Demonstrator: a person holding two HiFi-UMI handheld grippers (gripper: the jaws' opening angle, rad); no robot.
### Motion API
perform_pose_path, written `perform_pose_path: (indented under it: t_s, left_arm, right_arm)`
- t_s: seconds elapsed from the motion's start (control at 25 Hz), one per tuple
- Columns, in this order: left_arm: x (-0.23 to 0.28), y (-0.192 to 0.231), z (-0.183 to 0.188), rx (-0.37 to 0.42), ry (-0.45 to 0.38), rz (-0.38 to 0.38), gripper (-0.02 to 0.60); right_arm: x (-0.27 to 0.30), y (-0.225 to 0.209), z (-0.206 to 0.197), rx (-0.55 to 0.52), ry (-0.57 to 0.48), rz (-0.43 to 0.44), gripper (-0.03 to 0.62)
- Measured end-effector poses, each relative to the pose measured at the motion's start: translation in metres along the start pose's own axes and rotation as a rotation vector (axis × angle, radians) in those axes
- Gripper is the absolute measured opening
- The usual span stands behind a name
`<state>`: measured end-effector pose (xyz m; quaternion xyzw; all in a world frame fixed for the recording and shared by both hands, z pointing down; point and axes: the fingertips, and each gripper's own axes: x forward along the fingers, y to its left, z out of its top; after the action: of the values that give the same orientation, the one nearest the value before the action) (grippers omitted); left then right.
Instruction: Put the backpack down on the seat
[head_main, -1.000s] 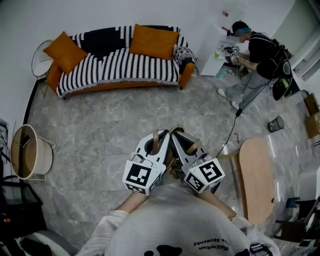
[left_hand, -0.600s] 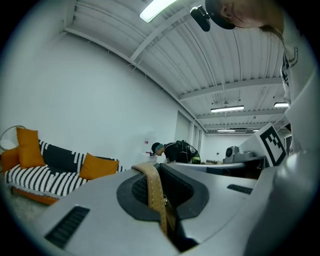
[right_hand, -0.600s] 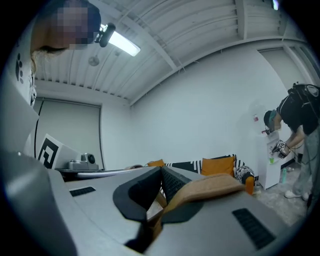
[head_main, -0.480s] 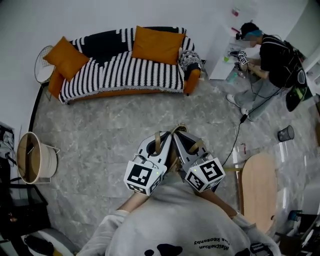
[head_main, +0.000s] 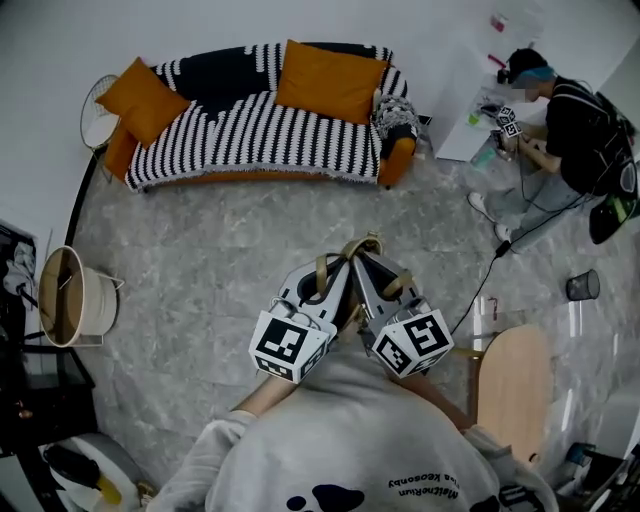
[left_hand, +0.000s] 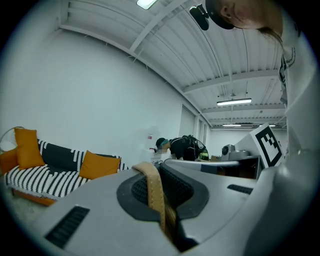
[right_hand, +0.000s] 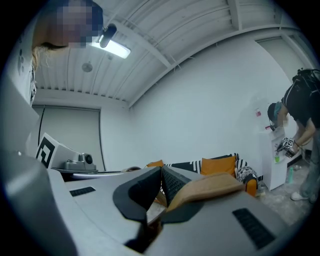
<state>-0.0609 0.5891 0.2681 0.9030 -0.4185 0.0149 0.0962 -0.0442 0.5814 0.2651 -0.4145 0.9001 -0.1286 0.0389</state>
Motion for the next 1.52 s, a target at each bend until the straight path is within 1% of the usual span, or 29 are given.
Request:
perform_pose_path:
  t_s: [0.16,0.28,0.52,0.72,0.92,1.16,1.36,1.52]
  left_arm:
    - [0.004,0.003,-0.007,-0.029,0.019,-0.001,0.017]
    - [0.012,0.006,-0.012,-0.04,0.027,-0.018,0.017]
    - [0.037,0.018,-0.005,-0.039,0.008,-0.071,0.017]
    - [0.07,0.036,0.0,-0.043,0.004,-0.118,0.017]
    - [0.112,0.073,0.007,-0.054,0.021,-0.173,0.017]
    - [0.164,0.122,0.024,-0.042,0.026,-0.21,0.017]
    - [0.192,0.165,0.032,-0.022,0.022,-0.258,0.017]
    - [0.206,0.185,0.032,-0.03,0.029,-0.295,0.017]
  right_arm:
    - [0.001,-0.004,-0.007,0.043,0.008,0.001,0.032]
    - [0.004,-0.012,-0.009,0.059,0.01,-0.014,0.032]
    - [0.019,-0.031,-0.001,0.031,-0.006,-0.058,0.032]
    - [0.041,-0.06,0.008,0.017,-0.015,-0.104,0.032]
    - [0.083,-0.093,0.017,0.033,-0.014,-0.142,0.032]
    - [0.142,-0.136,0.031,0.056,-0.023,-0.171,0.032]
    - [0.188,-0.159,0.031,0.068,-0.026,-0.219,0.032]
    - [0.209,-0.169,0.031,0.067,-0.032,-0.252,0.032]
